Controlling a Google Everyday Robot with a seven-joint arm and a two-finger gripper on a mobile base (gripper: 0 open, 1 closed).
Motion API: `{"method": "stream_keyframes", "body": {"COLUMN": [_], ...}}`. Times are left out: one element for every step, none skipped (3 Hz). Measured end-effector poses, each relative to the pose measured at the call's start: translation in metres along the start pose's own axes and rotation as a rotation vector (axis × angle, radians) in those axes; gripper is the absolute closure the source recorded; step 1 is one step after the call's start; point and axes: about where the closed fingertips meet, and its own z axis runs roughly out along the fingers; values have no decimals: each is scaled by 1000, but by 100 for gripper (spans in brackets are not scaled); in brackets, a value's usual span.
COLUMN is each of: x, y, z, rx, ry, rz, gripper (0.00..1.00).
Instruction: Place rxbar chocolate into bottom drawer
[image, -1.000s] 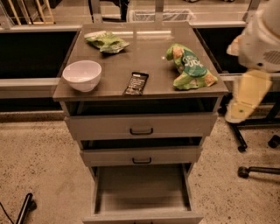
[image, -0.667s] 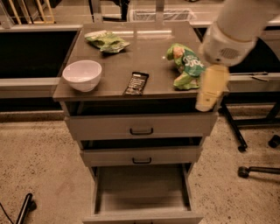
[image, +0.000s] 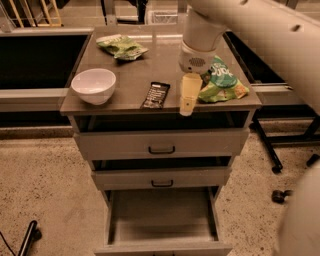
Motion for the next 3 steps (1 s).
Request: {"method": "stream_keyframes", "body": {"x": [-35, -60, -71], "y": [-18, -24, -27], "z": [26, 54, 78], "rx": [-49, -116, -151], "ry": [-32, -63, -79], "rz": [-33, -46, -50], "gripper": [0, 0, 0]}}
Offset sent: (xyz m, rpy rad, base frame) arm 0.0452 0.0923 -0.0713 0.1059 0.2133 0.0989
